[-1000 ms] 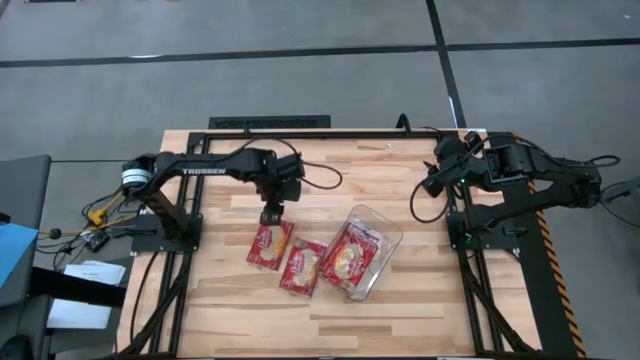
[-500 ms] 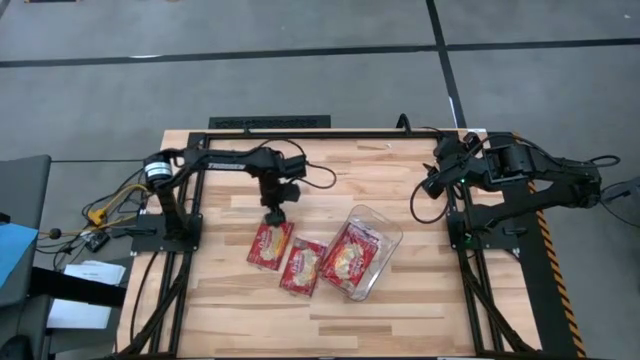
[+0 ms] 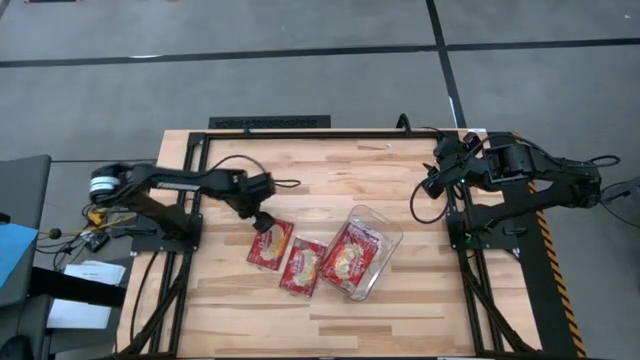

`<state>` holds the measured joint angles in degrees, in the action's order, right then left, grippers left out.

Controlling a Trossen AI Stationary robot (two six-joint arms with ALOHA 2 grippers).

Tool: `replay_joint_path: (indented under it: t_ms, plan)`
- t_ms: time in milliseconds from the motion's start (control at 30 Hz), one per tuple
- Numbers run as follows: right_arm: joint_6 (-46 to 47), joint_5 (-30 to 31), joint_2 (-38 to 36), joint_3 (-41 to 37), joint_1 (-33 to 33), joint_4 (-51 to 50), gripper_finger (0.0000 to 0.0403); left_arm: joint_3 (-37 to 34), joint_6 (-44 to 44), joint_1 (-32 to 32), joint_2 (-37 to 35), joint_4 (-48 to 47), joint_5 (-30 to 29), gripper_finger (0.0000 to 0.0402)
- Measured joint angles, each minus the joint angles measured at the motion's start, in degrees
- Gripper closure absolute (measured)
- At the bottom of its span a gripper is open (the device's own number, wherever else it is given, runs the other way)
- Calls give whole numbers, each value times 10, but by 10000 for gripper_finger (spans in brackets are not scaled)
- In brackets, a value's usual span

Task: Sort popcorn bags into baskets
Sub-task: Put the left red popcorn packet into the transparent bin

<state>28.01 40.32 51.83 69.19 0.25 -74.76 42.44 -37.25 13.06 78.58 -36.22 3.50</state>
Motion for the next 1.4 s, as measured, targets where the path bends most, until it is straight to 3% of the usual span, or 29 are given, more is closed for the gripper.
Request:
replay_joint_path:
  t_ms: [133, 333, 533, 833, 967, 1267, 1400]
  plan:
    - [0, 0, 0, 0, 0, 1, 148, -79, -106, -30, -53, 66, -26, 106]
    - [4, 0, 0, 0, 0, 2, 148, -175, -236, -72, -76, 229, -37, 106]
    - [5, 0, 0, 0, 0, 4, 148, -179, -260, -103, -68, 260, -77, 106]
    - [15, 0, 0, 0, 0, 4, 148, -201, -303, -124, -31, 386, -86, 136]
    - [15, 0, 0, 0, 0, 4, 148, -215, -311, -132, -13, 410, -89, 176]
    - [15, 0, 0, 0, 0, 2, 148, -216, -284, -146, 93, 573, -42, 348]
    - [15, 0, 0, 0, 0, 2, 148, -210, -266, -146, 110, 604, -20, 393]
